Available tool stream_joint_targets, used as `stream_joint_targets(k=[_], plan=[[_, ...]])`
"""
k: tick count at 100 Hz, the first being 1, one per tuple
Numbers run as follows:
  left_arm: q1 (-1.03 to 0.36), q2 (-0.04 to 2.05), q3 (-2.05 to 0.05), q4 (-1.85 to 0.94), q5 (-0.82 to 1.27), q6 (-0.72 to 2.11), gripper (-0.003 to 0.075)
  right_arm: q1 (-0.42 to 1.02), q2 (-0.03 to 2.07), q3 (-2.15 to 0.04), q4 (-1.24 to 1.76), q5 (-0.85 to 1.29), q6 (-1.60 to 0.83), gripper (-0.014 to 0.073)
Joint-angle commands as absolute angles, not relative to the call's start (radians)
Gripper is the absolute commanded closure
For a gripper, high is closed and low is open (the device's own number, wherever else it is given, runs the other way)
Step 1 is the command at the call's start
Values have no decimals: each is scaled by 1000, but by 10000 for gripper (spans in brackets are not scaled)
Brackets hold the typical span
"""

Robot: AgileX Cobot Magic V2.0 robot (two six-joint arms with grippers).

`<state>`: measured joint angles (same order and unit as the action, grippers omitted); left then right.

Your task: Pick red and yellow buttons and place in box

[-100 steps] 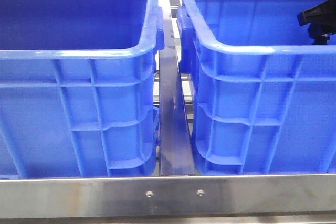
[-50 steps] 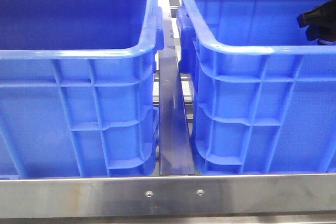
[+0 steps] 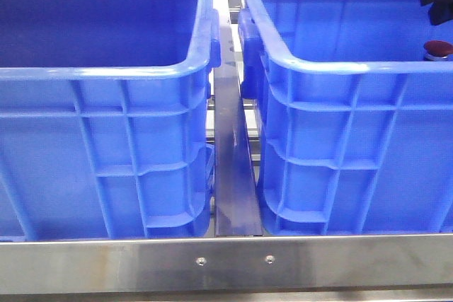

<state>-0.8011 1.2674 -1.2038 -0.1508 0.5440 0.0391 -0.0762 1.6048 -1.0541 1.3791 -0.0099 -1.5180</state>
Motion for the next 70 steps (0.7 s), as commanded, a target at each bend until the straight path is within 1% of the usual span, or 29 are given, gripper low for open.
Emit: stream_joint_targets(k=[1, 5, 10, 14, 19, 21, 22, 23, 24, 25, 26, 27, 28, 29, 31, 32, 35, 39, 61, 70], plan=[[-806, 1222, -1239, -126, 462, 19, 171, -79, 1498, -1034, 1411, -17, -1528, 184], [-797, 1212, -1237, -109, 456, -6, 200, -79, 1461, -1004, 1437, -6, -1528, 199], [-779, 1197, -1231, -87, 435, -25, 268, -79, 1409, -965, 1472, 7, -1528, 239], [-761, 1186, -1227, -72, 426, -25, 343, -79, 1376, -938, 1499, 16, -1528, 282], [-729, 1173, -1219, -64, 425, -25, 444, -79, 1332, -900, 1526, 27, -1528, 361], [-712, 1171, -1216, -64, 425, -25, 491, -79, 1312, -878, 1536, 31, -1528, 413], [-701, 1167, -1213, -64, 425, -25, 523, -79, 1306, -872, 1538, 32, -1528, 426], [-695, 1163, -1210, -64, 427, -25, 539, -79, 1299, -866, 1539, 35, -1528, 440], [-683, 1161, -1207, -64, 429, -25, 555, -79, 1286, -861, 1540, 36, -1528, 468], [-677, 1158, -1204, -64, 429, -25, 587, -79, 1273, -844, 1541, 38, -1528, 496], [-671, 1155, -1200, -64, 429, -25, 603, -79, 1266, -844, 1541, 40, -1528, 496], [-658, 1153, -1197, -64, 429, -25, 635, -79, 1260, -834, 1541, 41, -1528, 523], [-651, 1148, -1194, -64, 429, -27, 650, -79, 1247, -823, 1541, 43, -1528, 550], [-638, 1146, -1188, -64, 429, -27, 681, -79, 1234, -818, 1541, 47, -1528, 563], [-618, 1137, -1178, -64, 422, -27, 710, -79, 1221, -807, 1541, 52, -1528, 601], [-611, 1130, -1174, -66, 420, -27, 737, -79, 1207, -792, 1541, 56, -1528, 626], [-583, 1117, -1157, -66, 404, -27, 736, -79, 1180, -773, 1541, 65, -1528, 670], [-540, 1094, -1128, -66, 387, -29, 739, -79, 1141, -745, 1541, 77, -1528, 657], [-328, 941, -940, -66, 357, -30, 739, -79, 943, -624, 1541, 188, -1528, 662], [-246, 862, -873, -66, 355, -30, 739, -79, 867, -577, 1541, 193, -1528, 662]])
